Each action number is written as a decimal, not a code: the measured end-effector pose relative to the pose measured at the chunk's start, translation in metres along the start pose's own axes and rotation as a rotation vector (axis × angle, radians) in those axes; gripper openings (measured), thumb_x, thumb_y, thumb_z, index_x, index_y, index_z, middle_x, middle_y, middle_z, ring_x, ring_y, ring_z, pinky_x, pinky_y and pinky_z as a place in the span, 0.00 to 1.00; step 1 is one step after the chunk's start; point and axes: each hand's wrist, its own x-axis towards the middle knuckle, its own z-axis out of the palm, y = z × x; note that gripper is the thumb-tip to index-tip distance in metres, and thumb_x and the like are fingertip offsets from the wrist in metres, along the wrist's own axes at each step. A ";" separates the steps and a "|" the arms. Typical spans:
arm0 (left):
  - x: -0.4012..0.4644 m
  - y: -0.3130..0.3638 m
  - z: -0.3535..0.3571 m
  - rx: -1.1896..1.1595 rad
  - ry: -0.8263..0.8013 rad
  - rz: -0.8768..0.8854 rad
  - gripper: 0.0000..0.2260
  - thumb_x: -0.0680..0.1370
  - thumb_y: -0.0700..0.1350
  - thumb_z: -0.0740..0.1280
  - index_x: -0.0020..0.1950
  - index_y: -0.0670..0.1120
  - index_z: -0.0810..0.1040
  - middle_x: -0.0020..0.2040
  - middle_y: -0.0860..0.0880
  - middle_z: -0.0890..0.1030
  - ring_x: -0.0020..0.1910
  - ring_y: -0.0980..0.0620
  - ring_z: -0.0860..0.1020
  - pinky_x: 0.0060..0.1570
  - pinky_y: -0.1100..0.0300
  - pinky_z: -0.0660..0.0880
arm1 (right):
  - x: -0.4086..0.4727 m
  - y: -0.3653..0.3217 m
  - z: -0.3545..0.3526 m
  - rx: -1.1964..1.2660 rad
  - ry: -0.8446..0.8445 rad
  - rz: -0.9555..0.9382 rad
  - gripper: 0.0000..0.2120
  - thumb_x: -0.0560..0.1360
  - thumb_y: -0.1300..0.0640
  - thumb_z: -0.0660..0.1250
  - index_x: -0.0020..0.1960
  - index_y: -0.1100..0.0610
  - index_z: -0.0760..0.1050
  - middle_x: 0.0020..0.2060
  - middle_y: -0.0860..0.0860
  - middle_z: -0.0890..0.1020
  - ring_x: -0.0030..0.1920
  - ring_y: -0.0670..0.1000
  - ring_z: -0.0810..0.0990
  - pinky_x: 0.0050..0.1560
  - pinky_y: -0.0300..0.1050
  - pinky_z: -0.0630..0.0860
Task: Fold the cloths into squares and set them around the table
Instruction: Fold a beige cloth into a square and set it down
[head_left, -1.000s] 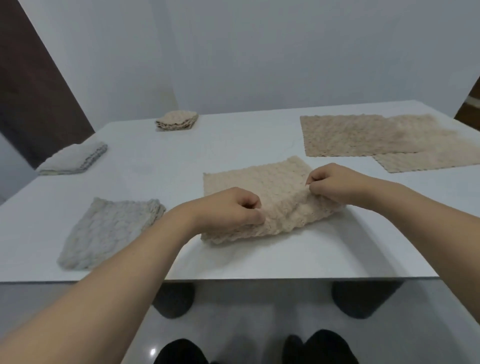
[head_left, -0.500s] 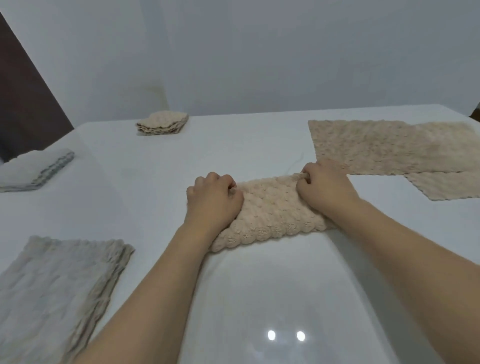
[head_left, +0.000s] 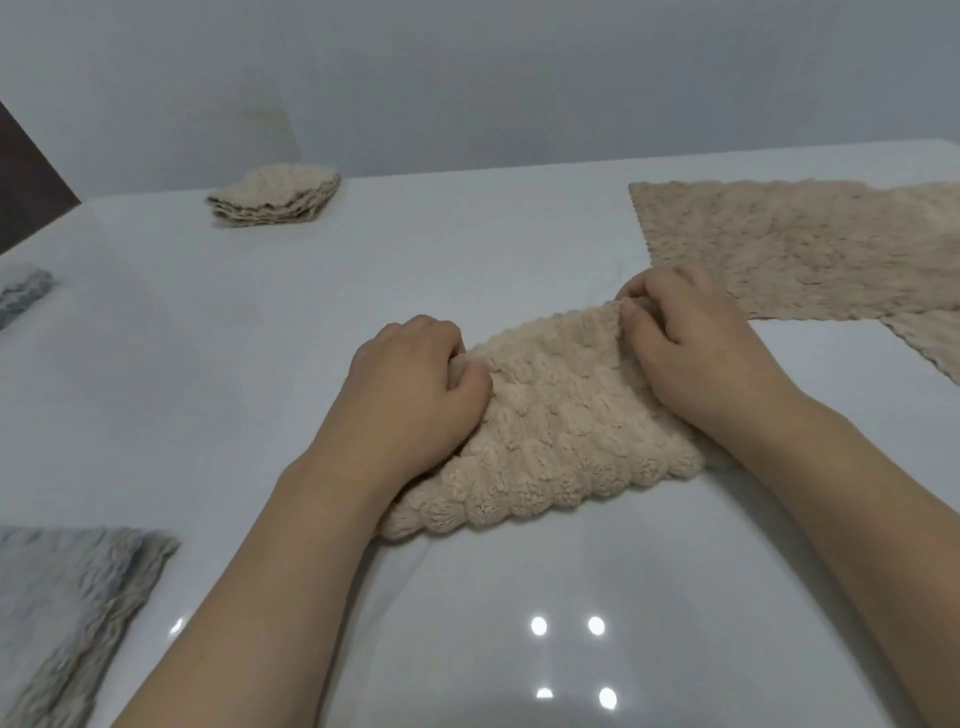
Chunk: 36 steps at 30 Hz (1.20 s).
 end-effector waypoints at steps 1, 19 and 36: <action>-0.001 0.002 -0.001 -0.020 -0.002 0.025 0.11 0.74 0.52 0.56 0.36 0.47 0.68 0.38 0.50 0.73 0.41 0.47 0.71 0.41 0.53 0.66 | 0.000 0.001 -0.003 0.028 0.016 0.000 0.08 0.81 0.54 0.57 0.54 0.53 0.74 0.51 0.49 0.70 0.46 0.41 0.69 0.42 0.28 0.63; 0.001 -0.001 -0.010 0.030 0.202 0.106 0.07 0.79 0.52 0.61 0.45 0.50 0.72 0.43 0.52 0.73 0.46 0.49 0.71 0.50 0.54 0.65 | 0.009 0.030 -0.007 0.304 0.016 0.110 0.07 0.80 0.54 0.61 0.45 0.45 0.74 0.41 0.52 0.78 0.36 0.45 0.74 0.38 0.41 0.69; -0.002 -0.002 -0.010 -0.078 0.149 -0.182 0.03 0.80 0.49 0.62 0.50 0.50 0.73 0.36 0.51 0.77 0.40 0.47 0.77 0.42 0.49 0.75 | 0.005 0.022 -0.015 0.349 0.112 0.217 0.07 0.79 0.61 0.63 0.50 0.51 0.78 0.32 0.50 0.77 0.26 0.43 0.74 0.29 0.38 0.71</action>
